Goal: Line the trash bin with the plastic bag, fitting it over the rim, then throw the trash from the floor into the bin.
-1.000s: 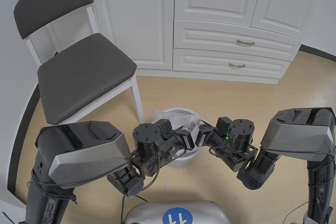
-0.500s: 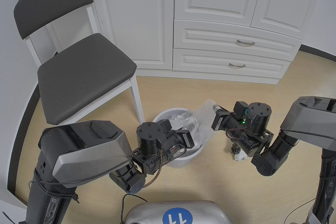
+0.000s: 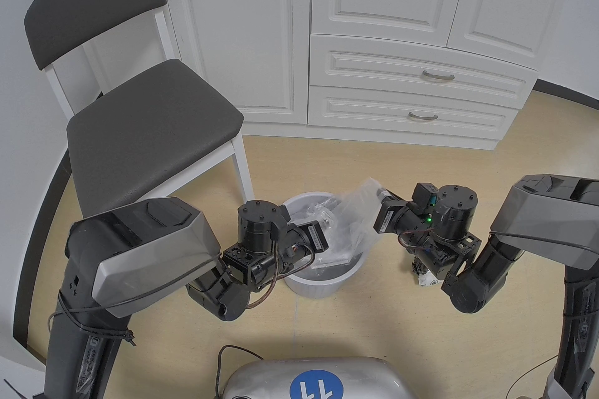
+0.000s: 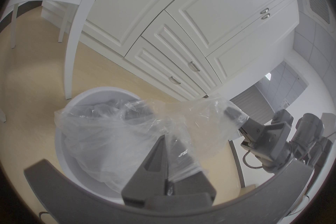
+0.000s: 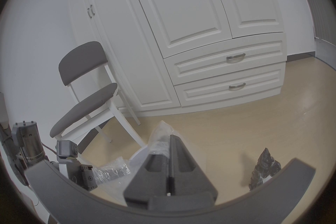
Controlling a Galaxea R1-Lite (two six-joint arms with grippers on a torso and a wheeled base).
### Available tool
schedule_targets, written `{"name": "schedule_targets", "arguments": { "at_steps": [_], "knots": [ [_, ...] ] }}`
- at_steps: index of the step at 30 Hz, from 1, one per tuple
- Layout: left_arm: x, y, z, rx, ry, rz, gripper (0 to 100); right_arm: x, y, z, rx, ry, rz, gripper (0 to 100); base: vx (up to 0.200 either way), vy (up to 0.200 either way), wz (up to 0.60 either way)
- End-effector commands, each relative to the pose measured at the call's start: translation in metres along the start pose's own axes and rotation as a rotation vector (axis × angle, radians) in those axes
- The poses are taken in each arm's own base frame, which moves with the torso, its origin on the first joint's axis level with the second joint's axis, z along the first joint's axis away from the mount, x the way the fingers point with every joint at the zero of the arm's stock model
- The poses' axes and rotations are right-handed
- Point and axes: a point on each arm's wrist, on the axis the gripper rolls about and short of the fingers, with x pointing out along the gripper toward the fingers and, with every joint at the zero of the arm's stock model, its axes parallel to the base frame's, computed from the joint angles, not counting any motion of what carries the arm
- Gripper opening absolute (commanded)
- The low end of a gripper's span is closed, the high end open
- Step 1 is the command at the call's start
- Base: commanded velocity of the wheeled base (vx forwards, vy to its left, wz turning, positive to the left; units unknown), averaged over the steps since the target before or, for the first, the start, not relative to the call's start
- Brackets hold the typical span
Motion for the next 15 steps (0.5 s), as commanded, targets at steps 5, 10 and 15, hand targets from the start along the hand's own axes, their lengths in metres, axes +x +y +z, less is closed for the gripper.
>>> {"name": "schedule_targets", "arguments": {
  "at_steps": [5, 10, 15],
  "knots": [
    [0.009, 0.023, 0.002, -0.03, 0.026, 0.066, 0, 0.008, -0.004, -0.018, 0.004, 0.023, -0.006, 0, 0.0, 0.0, 0.0],
    [0.011, 0.018, 0.001, -0.034, 0.036, 0.074, 0, 0.009, -0.014, -0.004, 0.007, -0.011, -0.032, 0, 0.0, 0.0, 0.0],
    [0.016, 0.014, 0.006, -0.02, 0.048, 0.069, 0, 0.004, -0.023, 0.025, 0.012, -0.068, -0.055, 0, 0.0, 0.0, 0.0]
  ]
}}
